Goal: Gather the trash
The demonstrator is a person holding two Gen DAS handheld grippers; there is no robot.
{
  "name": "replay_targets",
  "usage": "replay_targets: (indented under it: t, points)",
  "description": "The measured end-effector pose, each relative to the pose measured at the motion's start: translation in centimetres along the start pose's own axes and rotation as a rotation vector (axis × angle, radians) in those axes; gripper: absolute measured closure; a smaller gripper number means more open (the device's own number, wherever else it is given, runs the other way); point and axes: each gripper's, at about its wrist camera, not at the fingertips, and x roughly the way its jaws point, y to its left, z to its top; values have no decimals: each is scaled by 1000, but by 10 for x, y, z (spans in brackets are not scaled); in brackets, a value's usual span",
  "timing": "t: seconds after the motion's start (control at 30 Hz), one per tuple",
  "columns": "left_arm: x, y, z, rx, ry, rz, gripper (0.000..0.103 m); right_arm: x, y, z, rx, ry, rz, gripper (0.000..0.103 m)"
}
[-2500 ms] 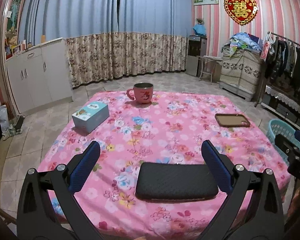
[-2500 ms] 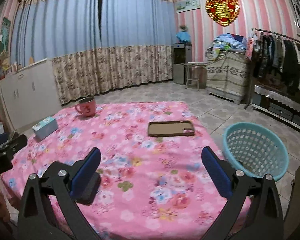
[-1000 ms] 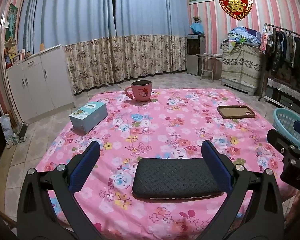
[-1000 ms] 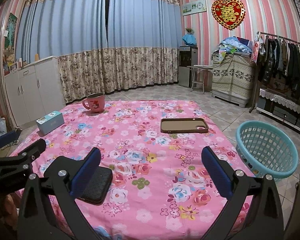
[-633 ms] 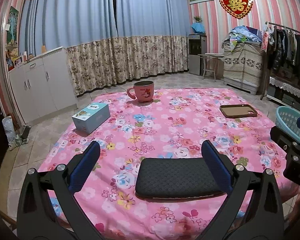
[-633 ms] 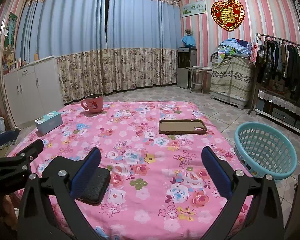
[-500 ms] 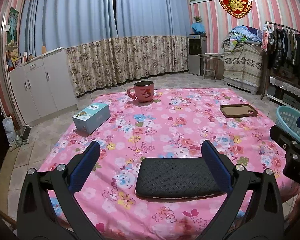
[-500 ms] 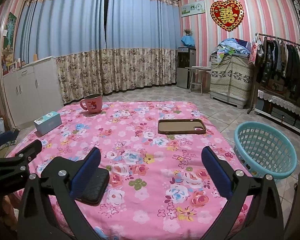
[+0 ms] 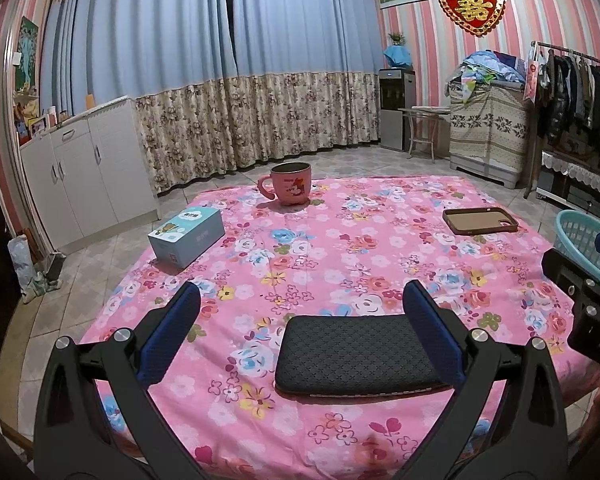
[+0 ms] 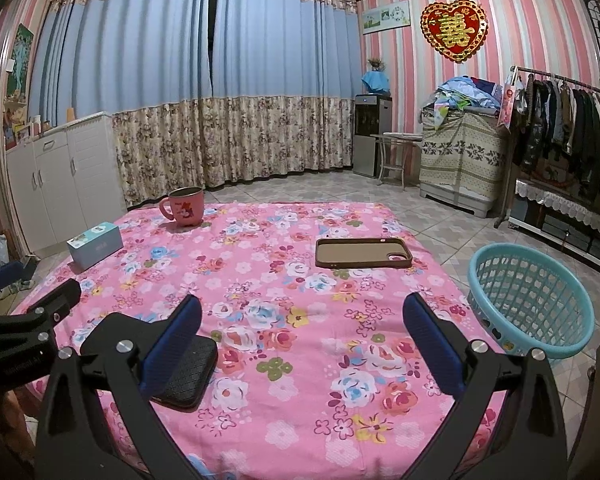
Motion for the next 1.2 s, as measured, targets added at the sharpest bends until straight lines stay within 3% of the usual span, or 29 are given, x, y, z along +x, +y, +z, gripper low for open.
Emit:
replay_targets:
  t: [1.2]
  points:
    - [0, 1, 1, -2, 1, -12, 5, 1, -1, -2, -8, -7, -2, 5]
